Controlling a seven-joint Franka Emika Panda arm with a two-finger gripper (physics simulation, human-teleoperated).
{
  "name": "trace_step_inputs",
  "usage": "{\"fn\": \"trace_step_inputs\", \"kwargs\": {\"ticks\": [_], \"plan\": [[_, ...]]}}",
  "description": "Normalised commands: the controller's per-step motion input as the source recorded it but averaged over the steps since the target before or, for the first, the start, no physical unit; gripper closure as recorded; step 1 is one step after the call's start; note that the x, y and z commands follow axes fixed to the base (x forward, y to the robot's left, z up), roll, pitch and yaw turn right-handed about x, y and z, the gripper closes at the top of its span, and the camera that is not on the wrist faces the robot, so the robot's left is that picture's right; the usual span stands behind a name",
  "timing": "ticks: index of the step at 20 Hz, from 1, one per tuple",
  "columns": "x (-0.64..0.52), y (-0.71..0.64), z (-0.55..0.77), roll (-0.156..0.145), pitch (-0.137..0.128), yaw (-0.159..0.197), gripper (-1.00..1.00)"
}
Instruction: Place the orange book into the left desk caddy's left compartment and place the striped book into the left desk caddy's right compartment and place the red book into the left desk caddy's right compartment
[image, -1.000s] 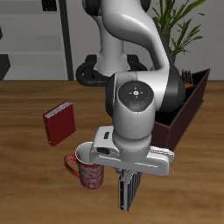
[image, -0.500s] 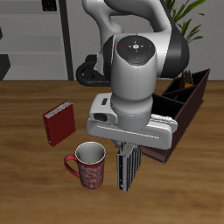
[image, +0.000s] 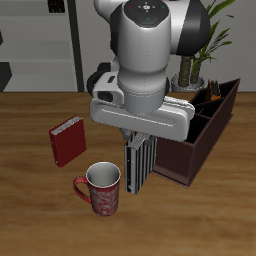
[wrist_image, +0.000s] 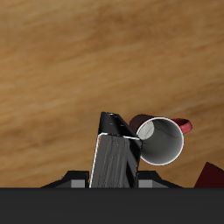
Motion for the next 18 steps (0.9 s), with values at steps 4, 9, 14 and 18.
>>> {"fn": "trace_step_inputs", "kwargs": {"ticks": [4,9,14,18], "plan": [[-0.54,-0.08,0.35,-0.001,-0.077,0.012,1.0],[-0.42,-0.04,0.3,0.012,-0.069,-0.001,1.0],[-0.39,-0.01,0.35,-0.003,-0.093,0.013,1.0],[-0.42,-0.01,0.5,0.017,-0.134,0.034,1.0]]}}
